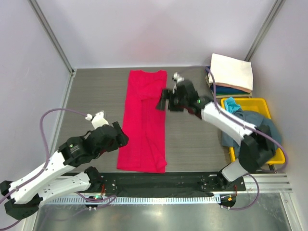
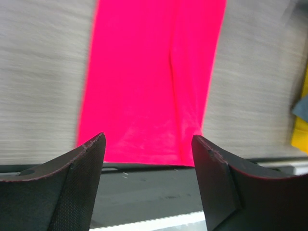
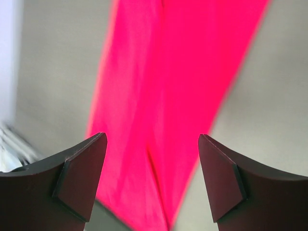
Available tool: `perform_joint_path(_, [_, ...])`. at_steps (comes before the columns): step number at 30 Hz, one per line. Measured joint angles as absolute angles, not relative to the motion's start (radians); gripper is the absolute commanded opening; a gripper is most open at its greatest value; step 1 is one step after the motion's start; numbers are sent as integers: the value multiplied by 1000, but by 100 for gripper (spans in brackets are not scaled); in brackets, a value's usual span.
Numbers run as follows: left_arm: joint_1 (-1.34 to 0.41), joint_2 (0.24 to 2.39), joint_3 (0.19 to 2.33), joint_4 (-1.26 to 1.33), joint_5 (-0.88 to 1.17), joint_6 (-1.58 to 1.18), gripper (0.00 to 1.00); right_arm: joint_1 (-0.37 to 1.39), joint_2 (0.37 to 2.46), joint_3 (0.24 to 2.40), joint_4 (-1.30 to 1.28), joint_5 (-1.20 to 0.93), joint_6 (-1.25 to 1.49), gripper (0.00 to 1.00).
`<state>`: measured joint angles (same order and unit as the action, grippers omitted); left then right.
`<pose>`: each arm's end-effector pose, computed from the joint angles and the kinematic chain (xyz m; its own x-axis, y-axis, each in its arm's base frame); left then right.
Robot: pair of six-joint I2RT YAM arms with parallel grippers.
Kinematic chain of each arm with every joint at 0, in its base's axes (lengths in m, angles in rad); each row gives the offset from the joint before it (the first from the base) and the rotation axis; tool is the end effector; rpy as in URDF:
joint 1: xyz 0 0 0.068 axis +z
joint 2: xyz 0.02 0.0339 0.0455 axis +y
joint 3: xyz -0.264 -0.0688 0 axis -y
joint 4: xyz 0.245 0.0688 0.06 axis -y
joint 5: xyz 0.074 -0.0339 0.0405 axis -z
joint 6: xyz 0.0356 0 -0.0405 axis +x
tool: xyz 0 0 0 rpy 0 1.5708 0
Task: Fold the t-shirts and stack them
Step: Fold the tshirt
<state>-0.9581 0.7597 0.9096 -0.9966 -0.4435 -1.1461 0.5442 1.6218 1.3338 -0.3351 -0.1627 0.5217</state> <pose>0.0885 -0.0994 0.3117 -0.7019 -0.4327 -0.5658 -0.1554 0.8683 -0.4712 0.3170 0.1986 0.3014 -0.7435 0.1249 -0.6569 -0.2917 0.8235 0.4867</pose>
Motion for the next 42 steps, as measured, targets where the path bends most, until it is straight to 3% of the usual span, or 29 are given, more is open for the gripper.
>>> perform_joint_path(5, [-949, 705, 1013, -1150, -573, -1084, 80, 754, 1369, 871, -377, -91, 637, 78])
perform_joint_path(10, [-947, 633, 1065, -1211, -705, -1021, 84, 897, 1289, 665, -403, -43, 763, 66])
perform_joint_path(15, [-947, 569, 1045, -1250, -792, -987, 85, 1000, 1265, 651, -368, 8, 844, 51])
perform_joint_path(29, [-947, 461, 1007, -1293, -855, -992, 86, 1129, 1338, 651, -318, 58, 940, 39])
perform_joint_path(32, [-947, 461, 1004, -1293, -856, -994, 86, 1131, 1348, 651, -314, 62, 946, 33])
perform_joint_path(38, [-949, 461, 999, -1296, -857, -995, 86, 1145, 1365, 651, -312, 65, 951, 4])
perform_joint_path(42, [-949, 461, 998, -1296, -858, -996, 86, 1155, 1390, 674, -316, 65, 950, 1])
